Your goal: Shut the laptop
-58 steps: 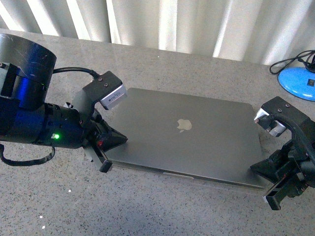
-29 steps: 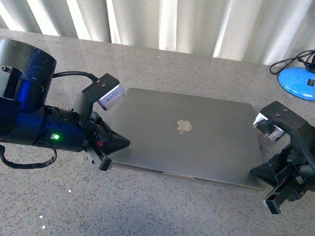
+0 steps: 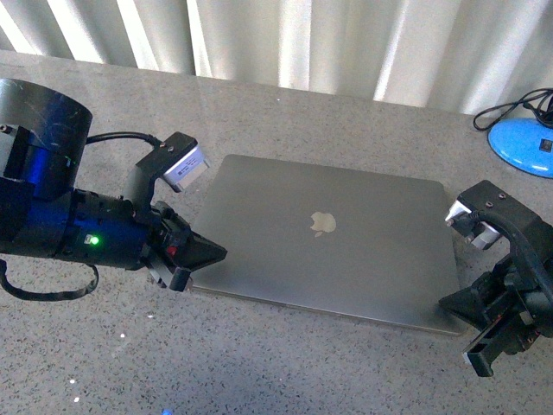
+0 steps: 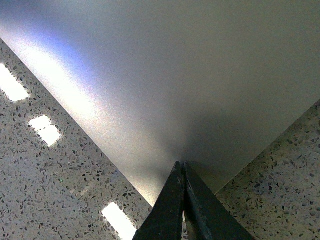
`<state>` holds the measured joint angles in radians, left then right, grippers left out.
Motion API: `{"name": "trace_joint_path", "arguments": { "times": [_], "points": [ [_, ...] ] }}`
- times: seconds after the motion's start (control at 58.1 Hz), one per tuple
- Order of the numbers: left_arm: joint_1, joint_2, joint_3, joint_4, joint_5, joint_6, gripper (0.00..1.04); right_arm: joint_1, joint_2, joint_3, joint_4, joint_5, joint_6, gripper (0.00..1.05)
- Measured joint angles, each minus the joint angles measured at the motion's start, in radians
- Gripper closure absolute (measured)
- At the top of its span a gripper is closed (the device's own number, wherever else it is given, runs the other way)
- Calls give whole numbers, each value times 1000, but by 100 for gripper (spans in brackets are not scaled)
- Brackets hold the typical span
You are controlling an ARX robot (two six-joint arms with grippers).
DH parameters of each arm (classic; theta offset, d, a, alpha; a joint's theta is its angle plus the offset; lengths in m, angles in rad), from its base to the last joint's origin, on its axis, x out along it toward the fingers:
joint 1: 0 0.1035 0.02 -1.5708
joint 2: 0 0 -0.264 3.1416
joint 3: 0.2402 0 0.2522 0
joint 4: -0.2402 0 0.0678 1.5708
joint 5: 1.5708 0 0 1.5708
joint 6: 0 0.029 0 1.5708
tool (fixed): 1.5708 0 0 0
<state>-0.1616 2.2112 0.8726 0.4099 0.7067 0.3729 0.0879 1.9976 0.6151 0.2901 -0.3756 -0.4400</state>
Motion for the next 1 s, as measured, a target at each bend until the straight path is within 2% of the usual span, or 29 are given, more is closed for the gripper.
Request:
{"name": "trace_joint_path", "arguments": {
  "times": [0.654,0.998],
  "points": [
    [22,47,-13,145,53,-204,101,-1,3,11,-10,8,-5,104],
    [36,74,-54,333,40,-398,101,-20,-43,14,-51,26,-9,104]
  ]
}}
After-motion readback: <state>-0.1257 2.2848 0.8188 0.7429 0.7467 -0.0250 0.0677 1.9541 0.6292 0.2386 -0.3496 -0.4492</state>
